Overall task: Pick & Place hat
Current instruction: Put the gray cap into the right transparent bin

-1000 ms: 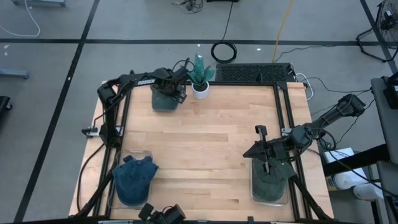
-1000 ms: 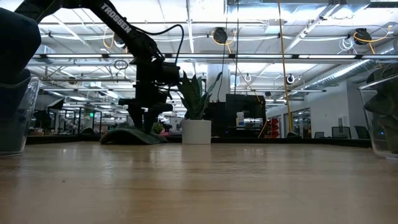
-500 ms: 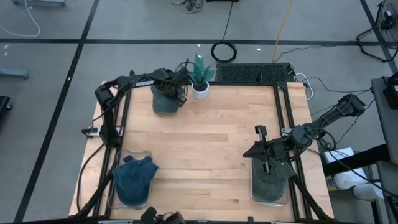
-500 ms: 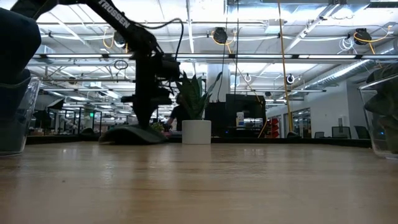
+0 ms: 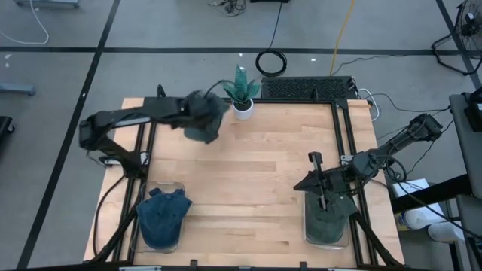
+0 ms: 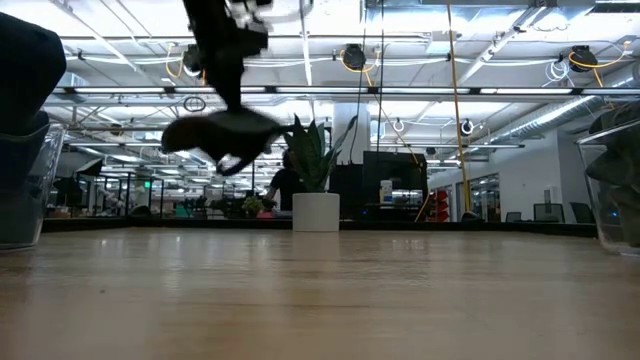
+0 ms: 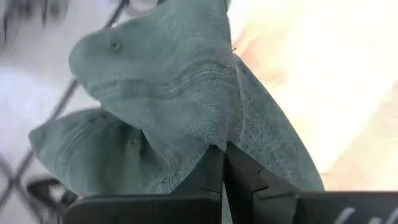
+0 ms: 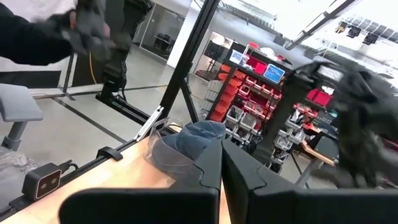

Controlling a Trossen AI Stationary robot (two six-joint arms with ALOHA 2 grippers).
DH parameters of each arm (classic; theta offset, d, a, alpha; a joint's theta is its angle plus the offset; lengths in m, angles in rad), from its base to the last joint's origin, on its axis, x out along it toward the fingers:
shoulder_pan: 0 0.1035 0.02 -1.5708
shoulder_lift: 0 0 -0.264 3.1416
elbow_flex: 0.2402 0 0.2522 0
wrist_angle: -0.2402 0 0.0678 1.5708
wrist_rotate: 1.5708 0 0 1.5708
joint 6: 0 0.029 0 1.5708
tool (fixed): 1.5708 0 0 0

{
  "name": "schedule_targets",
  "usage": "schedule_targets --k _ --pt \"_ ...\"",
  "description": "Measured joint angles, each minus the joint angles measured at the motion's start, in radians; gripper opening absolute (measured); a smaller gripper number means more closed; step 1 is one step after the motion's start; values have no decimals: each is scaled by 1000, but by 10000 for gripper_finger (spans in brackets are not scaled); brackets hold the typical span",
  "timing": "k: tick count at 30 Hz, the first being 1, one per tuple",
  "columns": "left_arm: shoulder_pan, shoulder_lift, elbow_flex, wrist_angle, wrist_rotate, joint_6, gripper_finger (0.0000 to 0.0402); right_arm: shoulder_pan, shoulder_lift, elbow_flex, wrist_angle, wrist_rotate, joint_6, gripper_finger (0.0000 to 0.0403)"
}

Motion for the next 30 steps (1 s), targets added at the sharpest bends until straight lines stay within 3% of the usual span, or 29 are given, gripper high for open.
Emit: schedule_targets --k 6,9,13,17,24,30 --pt "-228 -130 0 85 67 159 2 -5 21 0 -7 128 -24 0" --pt "-329 -166 0 177 201 256 2 -28 62 0 5 184 -66 0" --pt "-424 -167 1 295 420 363 2 -66 158 0 102 182 -145 20" --pt "-481 -167 1 333 576 448 1 -81 278 0 256 182 -275 75" --pt "-496 -167 1 377 589 460 2 -75 474 27 532 181 -426 207" --pt "-497 -158 1 378 628 452 2 -110 598 89 563 181 -466 257"
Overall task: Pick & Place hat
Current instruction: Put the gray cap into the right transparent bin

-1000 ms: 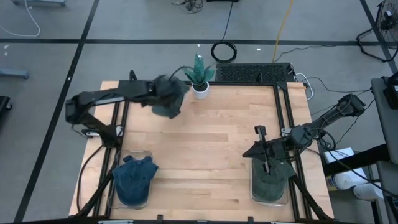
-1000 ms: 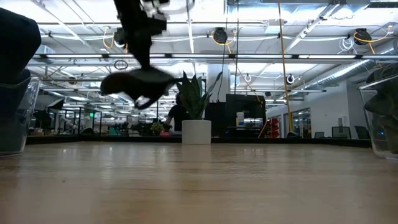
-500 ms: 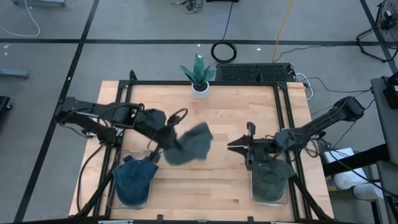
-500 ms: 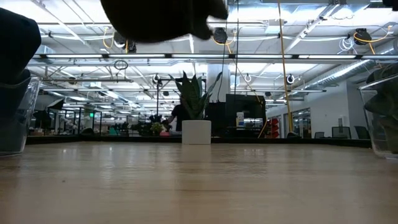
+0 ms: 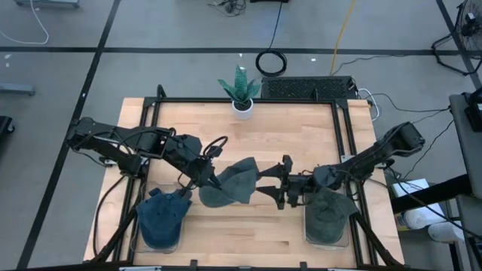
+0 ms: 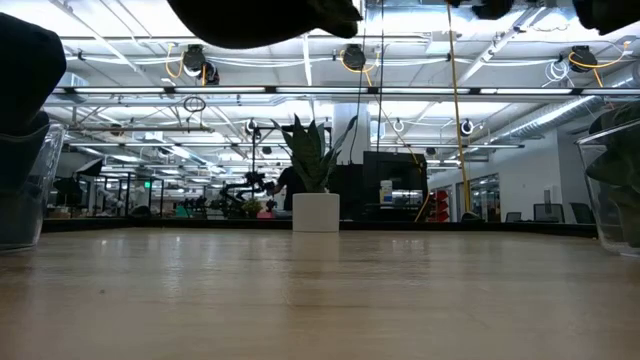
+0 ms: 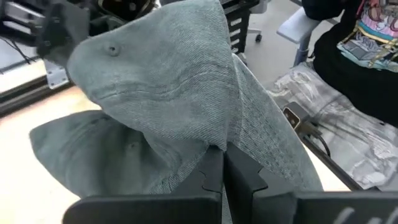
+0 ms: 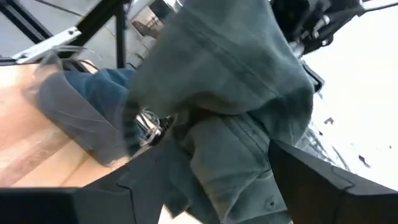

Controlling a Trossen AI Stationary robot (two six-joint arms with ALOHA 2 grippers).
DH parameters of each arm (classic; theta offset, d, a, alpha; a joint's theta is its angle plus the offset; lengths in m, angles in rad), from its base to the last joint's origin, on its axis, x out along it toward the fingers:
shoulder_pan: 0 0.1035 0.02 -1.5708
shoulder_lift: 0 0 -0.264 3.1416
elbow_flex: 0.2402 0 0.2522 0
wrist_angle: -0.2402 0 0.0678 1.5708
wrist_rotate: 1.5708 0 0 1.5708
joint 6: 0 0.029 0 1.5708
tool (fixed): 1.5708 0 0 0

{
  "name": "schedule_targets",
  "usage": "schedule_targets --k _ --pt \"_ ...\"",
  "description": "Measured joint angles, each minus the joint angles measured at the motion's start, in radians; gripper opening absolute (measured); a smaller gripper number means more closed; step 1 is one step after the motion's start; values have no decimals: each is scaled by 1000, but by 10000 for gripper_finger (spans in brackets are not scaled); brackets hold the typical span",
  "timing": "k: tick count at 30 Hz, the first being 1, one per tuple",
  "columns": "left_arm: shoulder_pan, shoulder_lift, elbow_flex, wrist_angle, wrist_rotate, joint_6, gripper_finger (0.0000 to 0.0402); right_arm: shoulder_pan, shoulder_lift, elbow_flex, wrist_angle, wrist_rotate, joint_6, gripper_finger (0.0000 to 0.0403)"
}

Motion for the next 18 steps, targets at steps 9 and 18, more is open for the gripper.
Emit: schedule_targets --k 9,18 --pt "-28 16 -1 4 19 1 1 -25 57 37 104 5 1 260" --pt "-64 29 1 31 19 12 3 -55 57 37 65 -56 122 257"
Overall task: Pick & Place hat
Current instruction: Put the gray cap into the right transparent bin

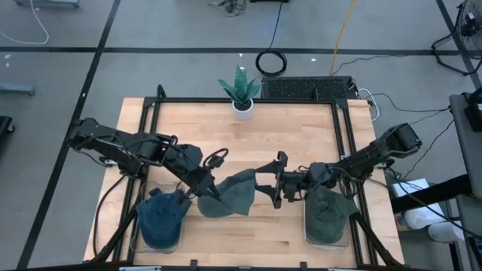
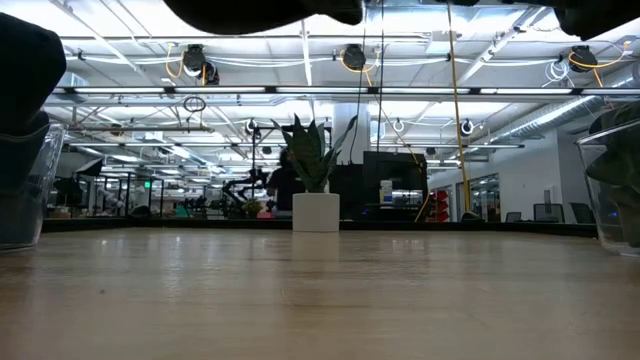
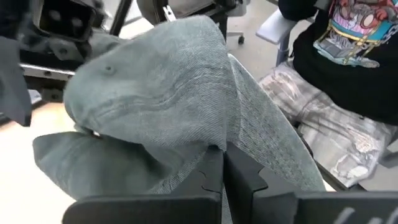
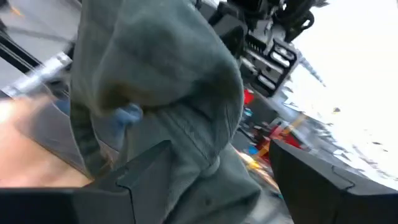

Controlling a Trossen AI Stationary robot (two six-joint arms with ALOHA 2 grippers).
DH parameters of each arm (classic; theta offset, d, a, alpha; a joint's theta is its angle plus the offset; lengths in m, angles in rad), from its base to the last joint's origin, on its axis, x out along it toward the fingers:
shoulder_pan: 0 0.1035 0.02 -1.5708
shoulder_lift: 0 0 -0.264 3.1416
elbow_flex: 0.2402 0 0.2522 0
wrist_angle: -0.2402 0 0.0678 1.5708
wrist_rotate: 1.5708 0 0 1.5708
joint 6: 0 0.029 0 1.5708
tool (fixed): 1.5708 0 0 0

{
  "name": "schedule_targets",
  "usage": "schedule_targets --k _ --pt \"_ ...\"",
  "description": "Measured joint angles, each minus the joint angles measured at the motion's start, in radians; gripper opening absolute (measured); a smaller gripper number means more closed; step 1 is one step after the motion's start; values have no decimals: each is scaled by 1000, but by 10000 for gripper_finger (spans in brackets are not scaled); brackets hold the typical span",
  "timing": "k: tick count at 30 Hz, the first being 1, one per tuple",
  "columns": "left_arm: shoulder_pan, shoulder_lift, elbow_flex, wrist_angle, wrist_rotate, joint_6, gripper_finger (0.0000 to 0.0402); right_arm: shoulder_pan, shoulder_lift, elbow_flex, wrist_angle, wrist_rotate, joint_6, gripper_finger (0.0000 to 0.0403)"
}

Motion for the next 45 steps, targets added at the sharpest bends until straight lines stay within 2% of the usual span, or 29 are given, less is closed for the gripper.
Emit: schedule_targets --k 10,14,18,22,29,30,36,39,45 --pt "1 4 -1 3 0 1 2 -52 0 0 -8 -203 183 255" --pt "1 4 -1 5 0 1 4 -81 0 0 -36 -234 213 251" --pt "5 4 -1 8 0 0 4 -98 0 0 -61 -237 213 229" --pt "14 4 -1 9 0 -1 6 -106 0 24 -154 -278 185 177" --pt "29 4 -1 15 32 -11 6 -125 0 102 -217 -396 135 25" --pt "29 4 -1 15 35 -11 4 -131 0 110 -220 -393 135 16" --pt "29 4 -1 16 35 -37 11 -140 -6 128 -214 -342 40 9" --pt "29 4 -1 17 34 -67 12 -117 -54 129 -205 -307 -25 9" --pt "29 4 -1 25 28 -139 25 -42 -198 129 -267 -307 -70 9"
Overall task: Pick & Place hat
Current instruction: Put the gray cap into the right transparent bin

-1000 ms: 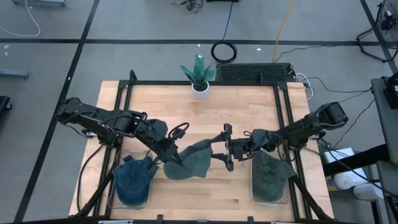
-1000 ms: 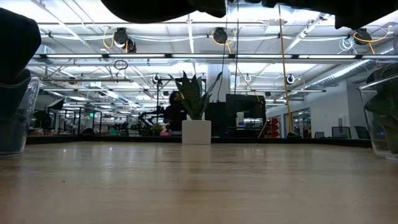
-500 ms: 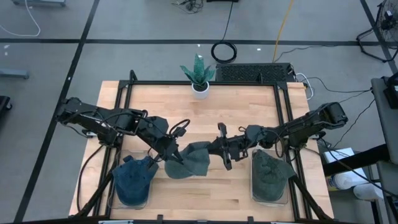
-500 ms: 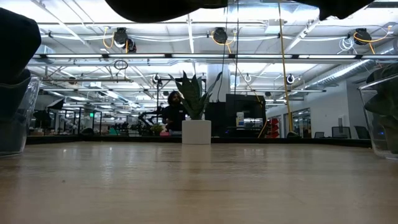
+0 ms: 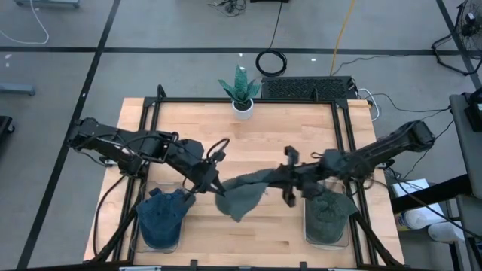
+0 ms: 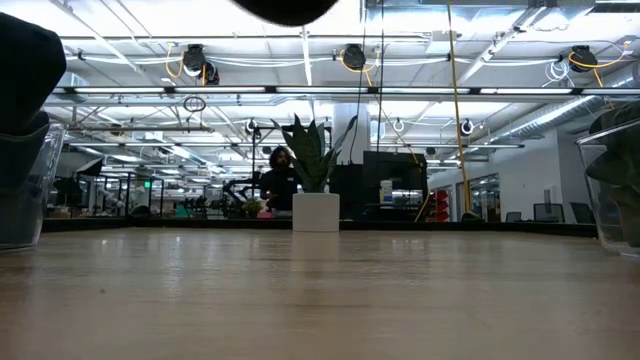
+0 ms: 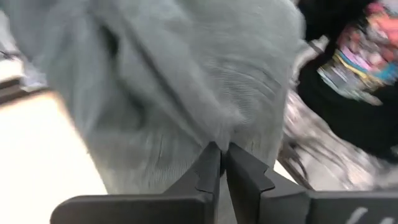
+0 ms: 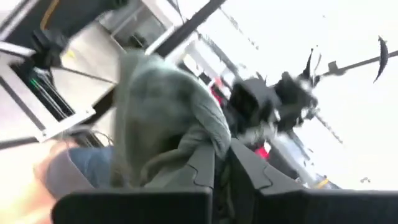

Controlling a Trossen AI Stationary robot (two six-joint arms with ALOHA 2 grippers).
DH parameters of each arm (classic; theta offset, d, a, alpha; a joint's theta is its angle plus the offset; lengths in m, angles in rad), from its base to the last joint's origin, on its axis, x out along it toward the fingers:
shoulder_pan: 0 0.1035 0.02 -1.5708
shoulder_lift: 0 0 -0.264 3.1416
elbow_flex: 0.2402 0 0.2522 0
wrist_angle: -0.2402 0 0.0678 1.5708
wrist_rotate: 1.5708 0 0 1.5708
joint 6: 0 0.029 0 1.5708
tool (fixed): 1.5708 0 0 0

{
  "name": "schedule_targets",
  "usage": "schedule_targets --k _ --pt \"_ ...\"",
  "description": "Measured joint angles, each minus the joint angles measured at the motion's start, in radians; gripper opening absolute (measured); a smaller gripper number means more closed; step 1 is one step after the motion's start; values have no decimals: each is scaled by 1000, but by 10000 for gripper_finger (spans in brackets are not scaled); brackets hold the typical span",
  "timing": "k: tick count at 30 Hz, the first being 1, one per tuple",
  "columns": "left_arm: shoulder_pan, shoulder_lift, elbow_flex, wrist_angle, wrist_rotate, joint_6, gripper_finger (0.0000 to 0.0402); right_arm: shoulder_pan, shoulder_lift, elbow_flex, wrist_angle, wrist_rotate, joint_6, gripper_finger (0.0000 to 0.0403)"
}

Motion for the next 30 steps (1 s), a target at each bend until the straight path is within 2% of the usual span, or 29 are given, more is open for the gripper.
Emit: schedule_targets --k 4,8,11,13,15,19,21,23,27,28,30 --pt "2 0 3 7 -57 -30 36 62 -89 0 -31 4 -48 8" --pt "-2 2 -1 13 -129 -52 47 120 -157 1 -25 59 -120 8" --pt "1 -1 0 30 -185 -54 55 144 -194 0 -73 63 -112 8" --pt "2 0 0 47 -216 -70 62 145 -216 1 -108 -31 -43 8" --pt "8 0 0 95 -220 -97 70 135 -240 1 -172 -184 39 8" --pt "37 42 2 226 -91 -142 92 89 -260 1 -204 -528 252 8" --pt "46 84 0 286 -34 -170 106 60 -259 10 -202 -660 355 8" --pt "53 127 2 365 -27 -200 122 43 -252 16 -202 -715 418 8" --pt "79 234 1 452 -4 -235 160 24 -248 16 -243 -727 477 8" --pt "82 259 -2 478 23 -239 171 23 -245 16 -255 -742 484 8" --pt "86 316 -2 636 106 -256 193 22 -235 16 -269 -769 491 8"
